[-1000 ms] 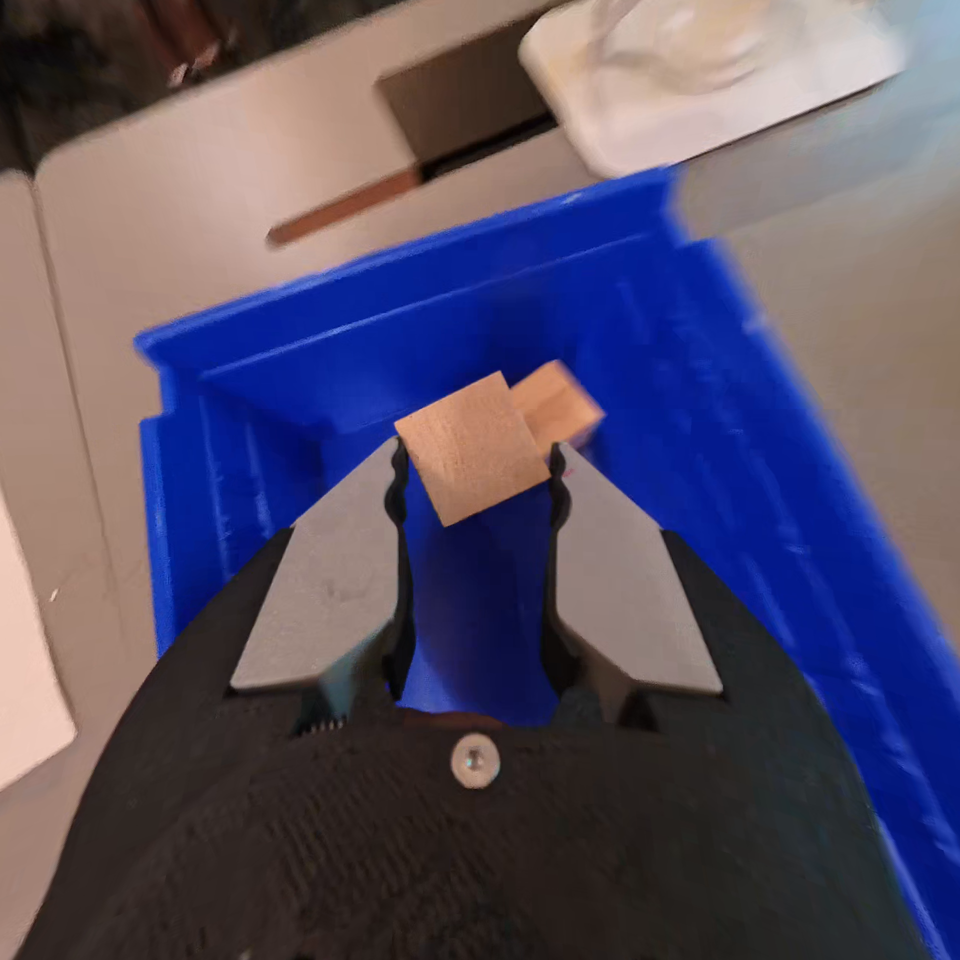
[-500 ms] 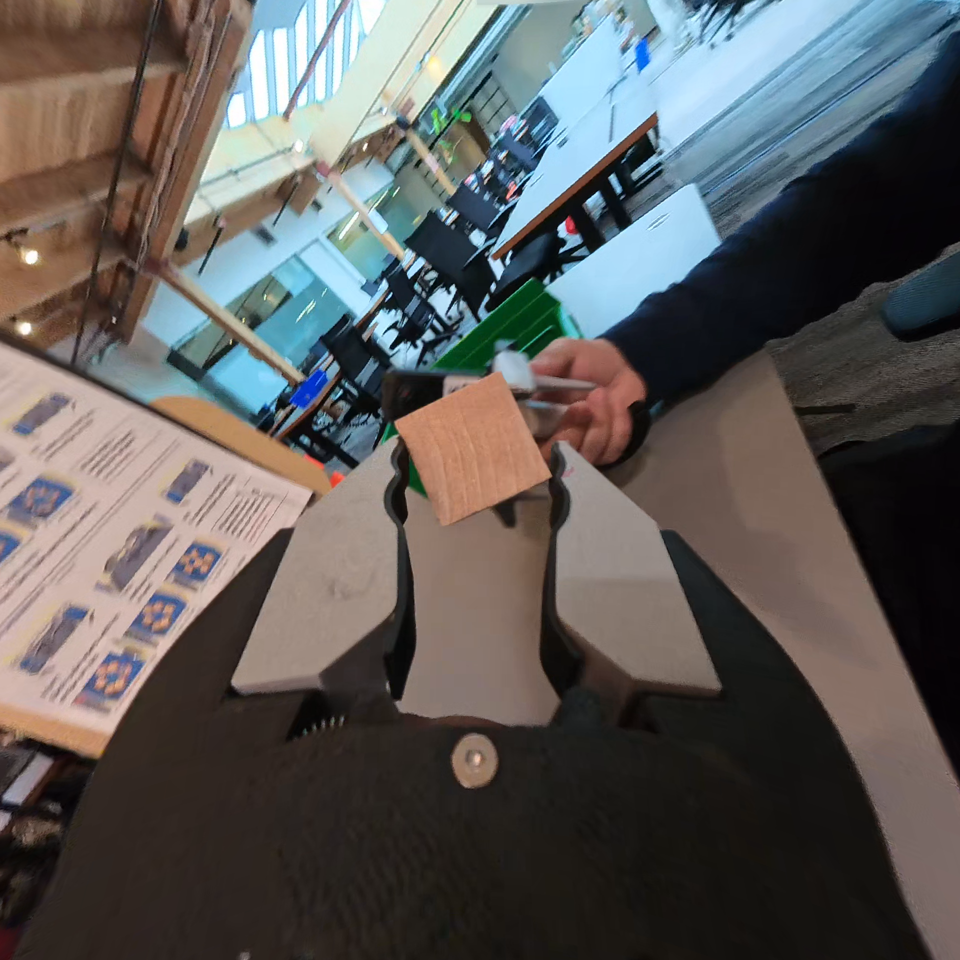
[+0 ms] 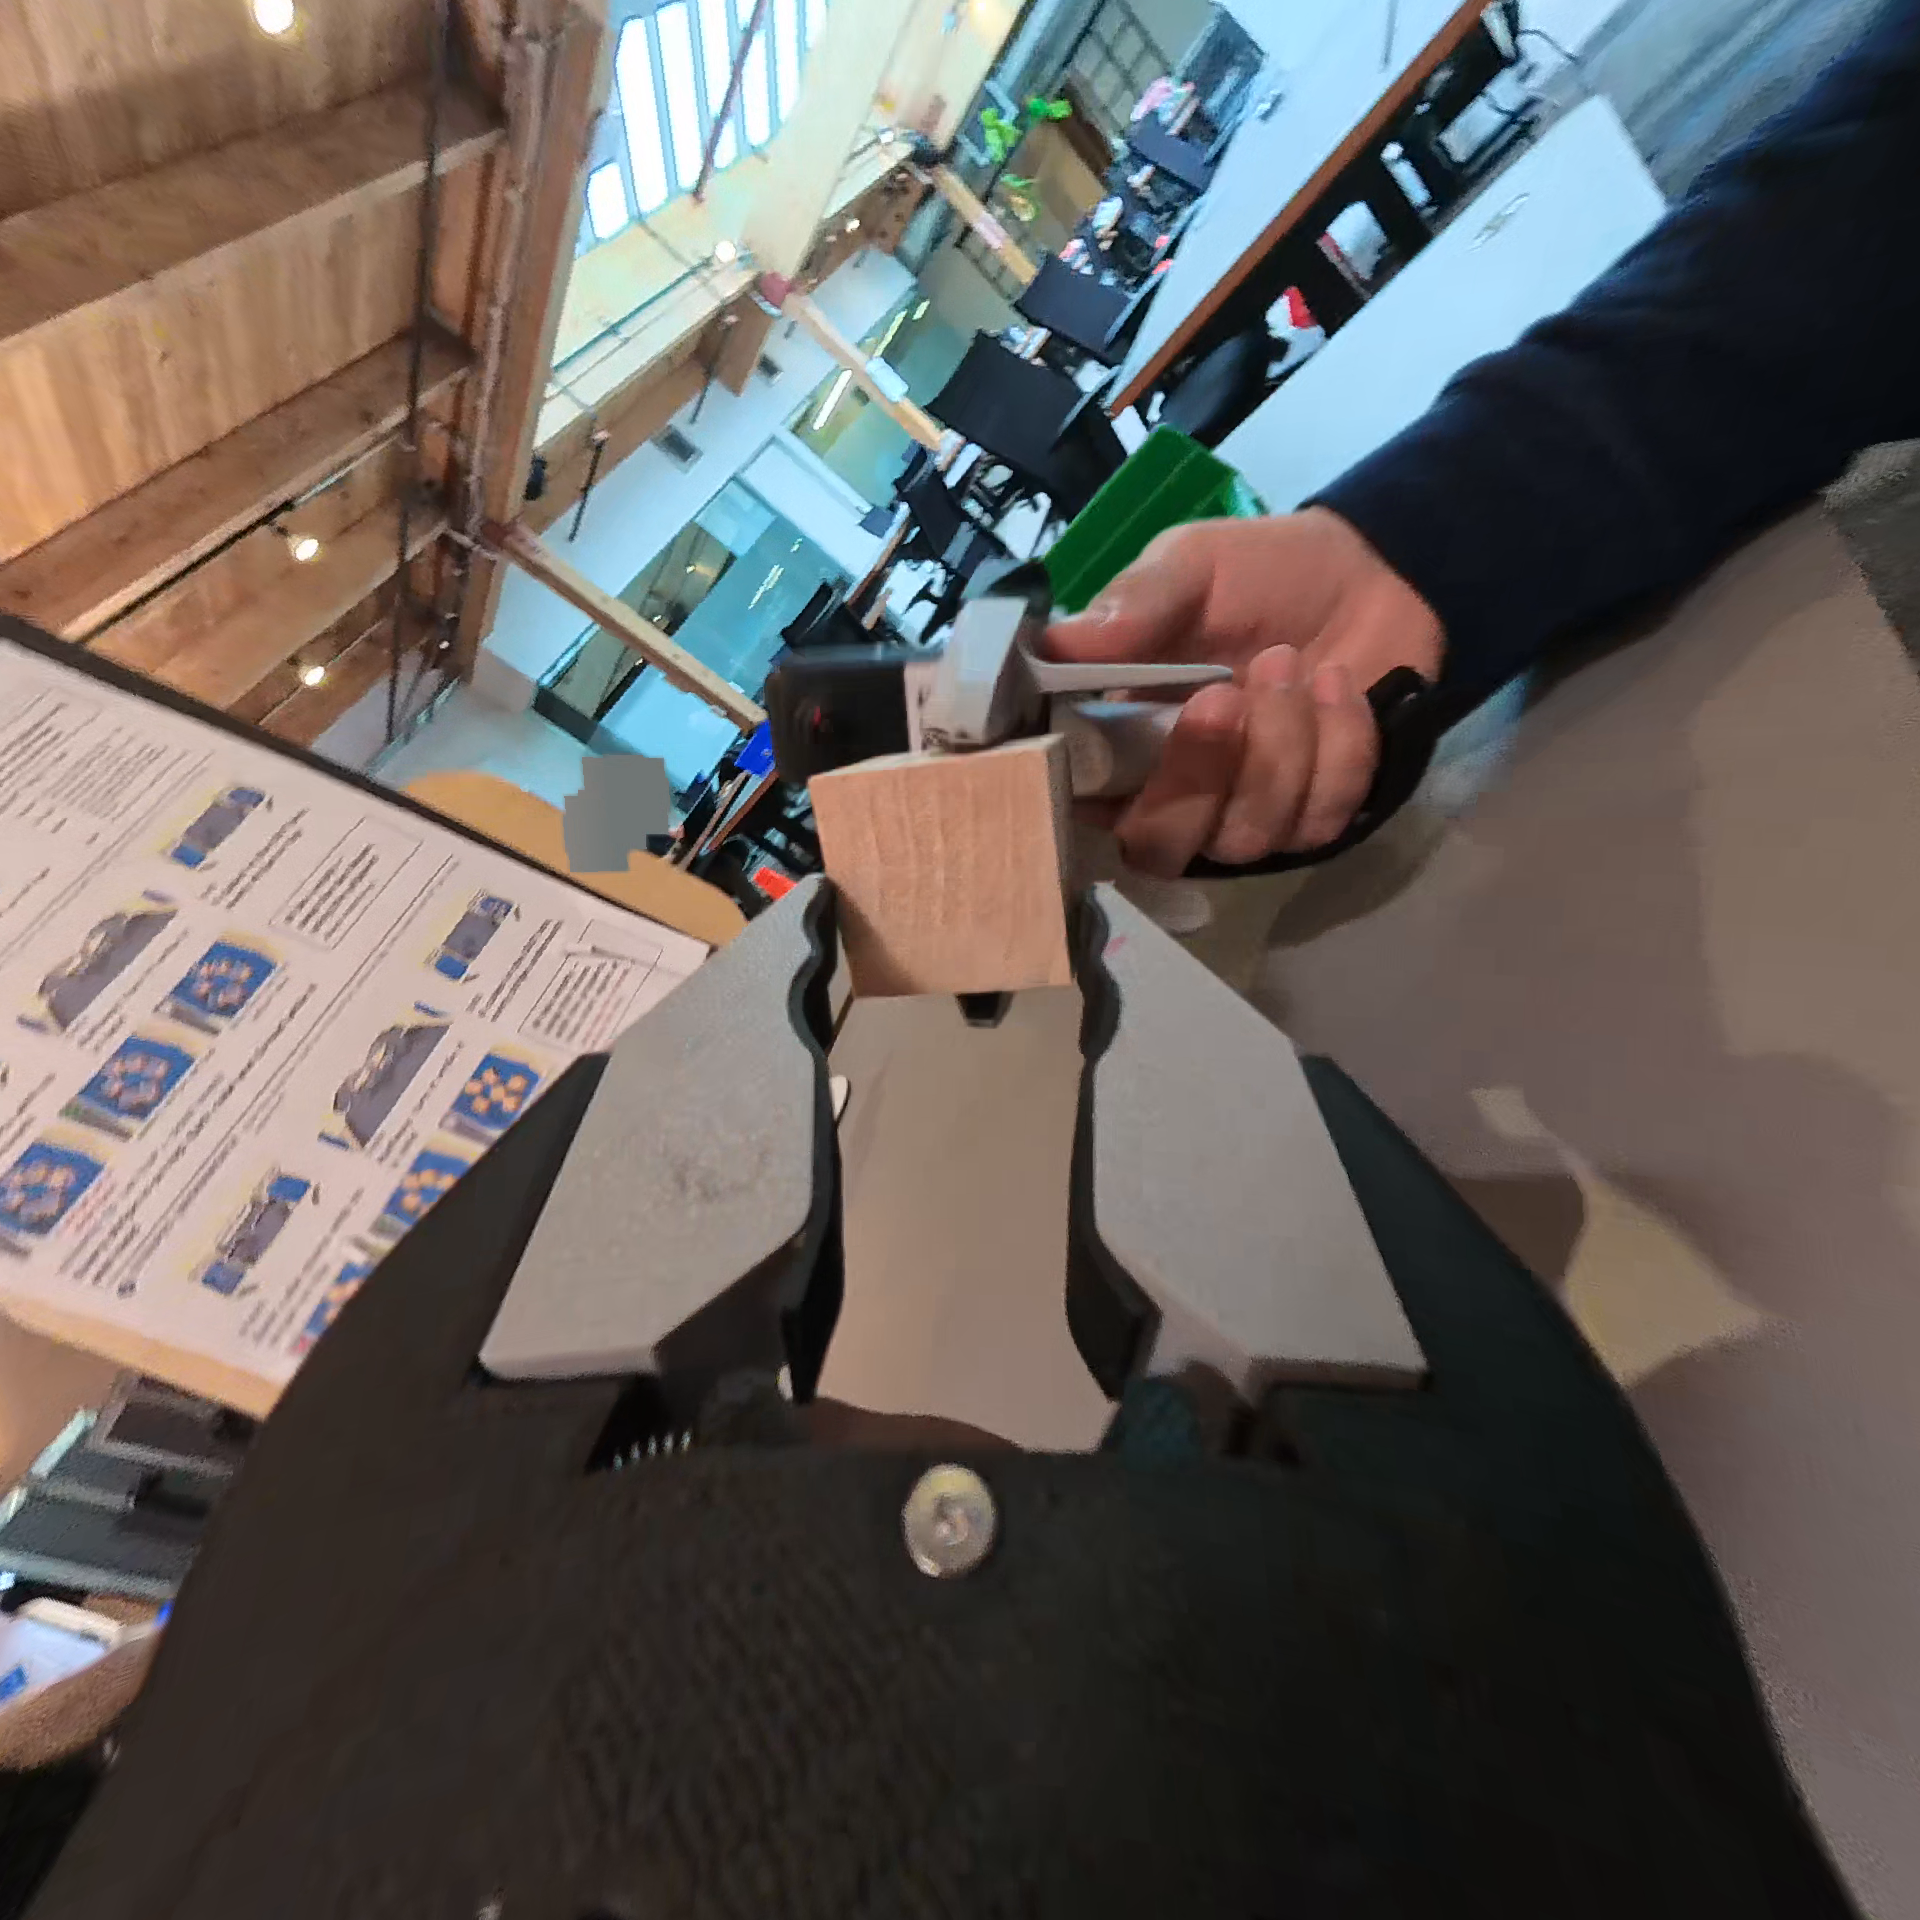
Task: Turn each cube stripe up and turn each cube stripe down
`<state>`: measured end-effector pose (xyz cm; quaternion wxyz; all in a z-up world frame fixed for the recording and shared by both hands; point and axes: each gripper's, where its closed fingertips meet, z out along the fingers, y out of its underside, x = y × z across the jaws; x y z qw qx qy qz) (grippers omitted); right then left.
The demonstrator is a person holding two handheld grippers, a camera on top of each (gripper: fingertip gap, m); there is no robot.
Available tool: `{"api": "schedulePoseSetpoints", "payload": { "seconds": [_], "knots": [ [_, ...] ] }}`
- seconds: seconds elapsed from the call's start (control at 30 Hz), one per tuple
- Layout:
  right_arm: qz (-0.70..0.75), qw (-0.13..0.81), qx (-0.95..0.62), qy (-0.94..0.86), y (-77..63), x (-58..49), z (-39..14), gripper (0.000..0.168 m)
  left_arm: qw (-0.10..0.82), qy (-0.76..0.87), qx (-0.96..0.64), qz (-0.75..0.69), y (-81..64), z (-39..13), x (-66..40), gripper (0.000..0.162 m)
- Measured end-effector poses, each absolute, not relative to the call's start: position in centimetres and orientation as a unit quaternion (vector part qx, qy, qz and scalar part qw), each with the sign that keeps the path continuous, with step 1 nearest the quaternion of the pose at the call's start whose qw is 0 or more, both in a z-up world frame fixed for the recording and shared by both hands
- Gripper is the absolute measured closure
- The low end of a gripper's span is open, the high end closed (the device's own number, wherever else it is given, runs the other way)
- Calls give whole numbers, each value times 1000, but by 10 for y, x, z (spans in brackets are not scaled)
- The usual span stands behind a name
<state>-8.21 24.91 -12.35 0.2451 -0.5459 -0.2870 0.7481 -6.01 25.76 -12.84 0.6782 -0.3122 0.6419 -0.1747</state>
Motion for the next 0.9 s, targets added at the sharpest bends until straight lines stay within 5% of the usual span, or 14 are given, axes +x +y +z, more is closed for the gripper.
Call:
{"api": "schedulePoseSetpoints", "payload": {
  "seconds": [0.03, 0.23, 0.43, 0.7, 0.9],
  "knots": [
    [715, 277, -570, -294, 255, -82, -128, 124, 684, 630, -323, -175, 263, -131, -61, 119],
    [493, 470, -666, -305, 302, -51, -138, 125, 696, 562, -402, -193, 296, -152, -54, 131],
    [282, 669, -640, -252, 323, 6, -93, 126, 683, 514, -490, -171, 334, -168, -32, 145],
    [88, 624, -759, -167, 321, 147, -65, 126, 652, 534, -529, -100, 347, -202, -39, 145],
    [-71, 447, -888, -86, 336, 294, -157, 126, 643, 510, -562, -103, 356, -200, -40, 139]
  ]
}}
